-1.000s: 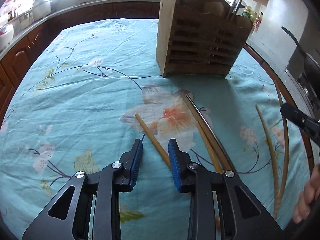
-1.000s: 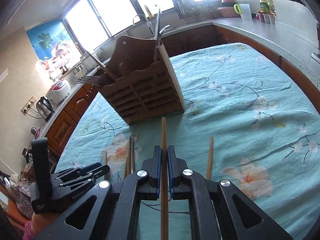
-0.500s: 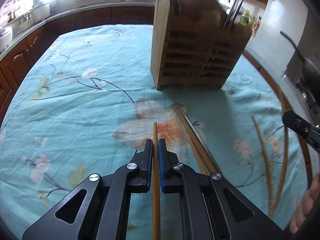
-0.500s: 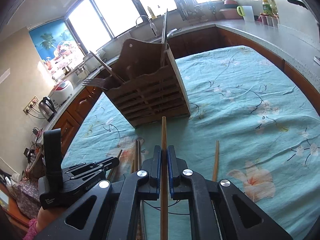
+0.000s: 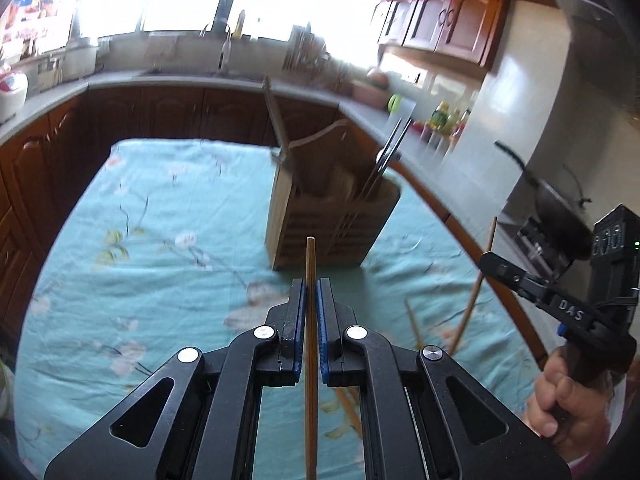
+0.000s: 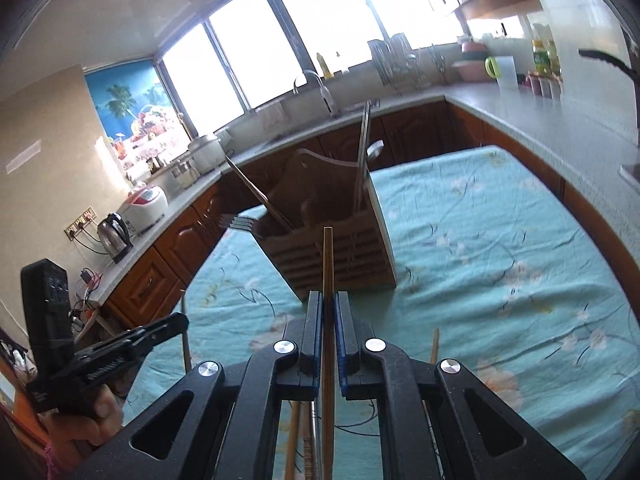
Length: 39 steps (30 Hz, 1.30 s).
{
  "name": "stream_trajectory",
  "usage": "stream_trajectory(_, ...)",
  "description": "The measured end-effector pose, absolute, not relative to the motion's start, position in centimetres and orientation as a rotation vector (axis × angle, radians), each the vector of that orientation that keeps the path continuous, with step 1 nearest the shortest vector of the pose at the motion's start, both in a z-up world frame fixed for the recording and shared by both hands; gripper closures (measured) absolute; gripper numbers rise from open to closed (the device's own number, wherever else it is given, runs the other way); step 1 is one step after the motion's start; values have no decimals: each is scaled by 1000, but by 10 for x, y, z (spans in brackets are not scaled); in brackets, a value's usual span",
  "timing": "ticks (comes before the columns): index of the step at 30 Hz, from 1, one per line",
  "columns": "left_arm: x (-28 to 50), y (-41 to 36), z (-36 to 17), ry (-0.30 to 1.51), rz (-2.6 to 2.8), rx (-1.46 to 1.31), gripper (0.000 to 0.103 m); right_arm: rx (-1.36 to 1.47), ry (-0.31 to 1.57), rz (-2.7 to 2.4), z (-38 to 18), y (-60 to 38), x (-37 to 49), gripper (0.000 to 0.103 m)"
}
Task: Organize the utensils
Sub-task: 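Lift and carry both wooden chopsticks over the holder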
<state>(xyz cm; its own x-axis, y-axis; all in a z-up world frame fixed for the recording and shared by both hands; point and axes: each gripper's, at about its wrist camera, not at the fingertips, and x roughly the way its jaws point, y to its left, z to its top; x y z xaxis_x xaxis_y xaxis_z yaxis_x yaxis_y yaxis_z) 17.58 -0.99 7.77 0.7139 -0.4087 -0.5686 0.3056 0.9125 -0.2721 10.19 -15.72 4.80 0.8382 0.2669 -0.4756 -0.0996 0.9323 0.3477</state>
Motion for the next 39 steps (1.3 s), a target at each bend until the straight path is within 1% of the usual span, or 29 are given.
stream_trajectory(8,163,-4,109,579,-410,-174,98,301,464,194,76,-162,93,97)
stream_trajectory(30,184,-2,144,480,-406,-205,98,300,401,193,103,-169,107,97)
stream_trajectory(35,198,-5,170,418,-406,-211,98,290,346,181,127,-175,120,97)
stream_trajectory(39,212,-6,199,335,-395,-212,98,276,271,167,155,-180,131,97)
